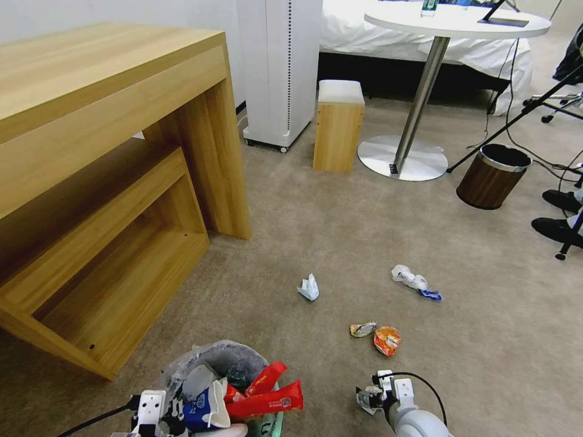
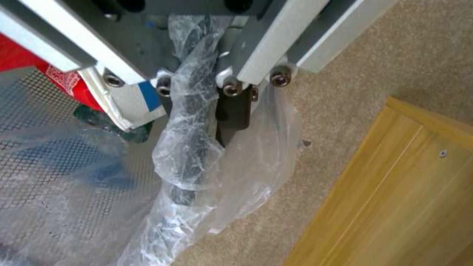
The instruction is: Pick up the trash bin and place the garbage on the floor into it.
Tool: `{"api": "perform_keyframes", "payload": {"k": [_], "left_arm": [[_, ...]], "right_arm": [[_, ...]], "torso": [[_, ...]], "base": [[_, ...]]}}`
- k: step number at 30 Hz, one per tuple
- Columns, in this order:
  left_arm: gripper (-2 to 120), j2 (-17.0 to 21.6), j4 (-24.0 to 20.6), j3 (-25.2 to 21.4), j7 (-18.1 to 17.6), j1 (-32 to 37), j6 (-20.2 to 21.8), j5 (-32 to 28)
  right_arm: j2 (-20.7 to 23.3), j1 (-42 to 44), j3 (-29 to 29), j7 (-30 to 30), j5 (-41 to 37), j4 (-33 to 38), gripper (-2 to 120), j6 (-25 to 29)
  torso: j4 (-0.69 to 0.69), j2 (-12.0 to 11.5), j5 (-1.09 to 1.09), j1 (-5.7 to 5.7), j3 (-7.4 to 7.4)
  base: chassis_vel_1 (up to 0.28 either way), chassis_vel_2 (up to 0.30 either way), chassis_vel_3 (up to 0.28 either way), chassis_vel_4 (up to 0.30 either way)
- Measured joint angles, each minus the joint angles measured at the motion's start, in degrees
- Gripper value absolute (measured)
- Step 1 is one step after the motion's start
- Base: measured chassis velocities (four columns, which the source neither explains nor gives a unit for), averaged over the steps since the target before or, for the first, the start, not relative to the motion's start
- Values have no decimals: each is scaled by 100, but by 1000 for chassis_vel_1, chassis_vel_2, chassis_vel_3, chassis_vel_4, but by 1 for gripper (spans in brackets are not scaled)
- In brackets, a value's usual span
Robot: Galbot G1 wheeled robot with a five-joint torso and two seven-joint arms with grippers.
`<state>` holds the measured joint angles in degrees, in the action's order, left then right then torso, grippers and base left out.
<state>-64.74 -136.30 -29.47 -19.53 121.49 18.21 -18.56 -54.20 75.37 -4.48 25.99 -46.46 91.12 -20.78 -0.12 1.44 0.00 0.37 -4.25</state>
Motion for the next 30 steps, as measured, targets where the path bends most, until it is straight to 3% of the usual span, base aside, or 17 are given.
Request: {"api": "perform_keyframes", "payload": {"k": [20, 23, 29, 30], "left_arm": [[0, -31, 21, 39, 14, 45, -76, 143], [0, -33, 21, 47, 23, 47, -90, 167], [0, -25, 23, 41, 31, 60, -97, 173], [0, -25, 23, 41, 31, 60, -97, 173]], "right_arm": [[-64, 125, 24, -104, 371, -159, 100, 187], [-31, 129, 47, -101, 385, -151, 95, 230], [91, 65, 76, -128, 333, -69, 68, 343], [91, 65, 76, -128, 333, -69, 68, 343]], "torso": [[0, 0, 0, 0, 0], [0, 0, 0, 0, 0], [0, 0, 0, 0, 0], [0, 0, 0, 0, 0]], "base": [[0, 0, 0, 0], [0, 0, 0, 0], [0, 0, 0, 0], [0, 0, 0, 0]]}}
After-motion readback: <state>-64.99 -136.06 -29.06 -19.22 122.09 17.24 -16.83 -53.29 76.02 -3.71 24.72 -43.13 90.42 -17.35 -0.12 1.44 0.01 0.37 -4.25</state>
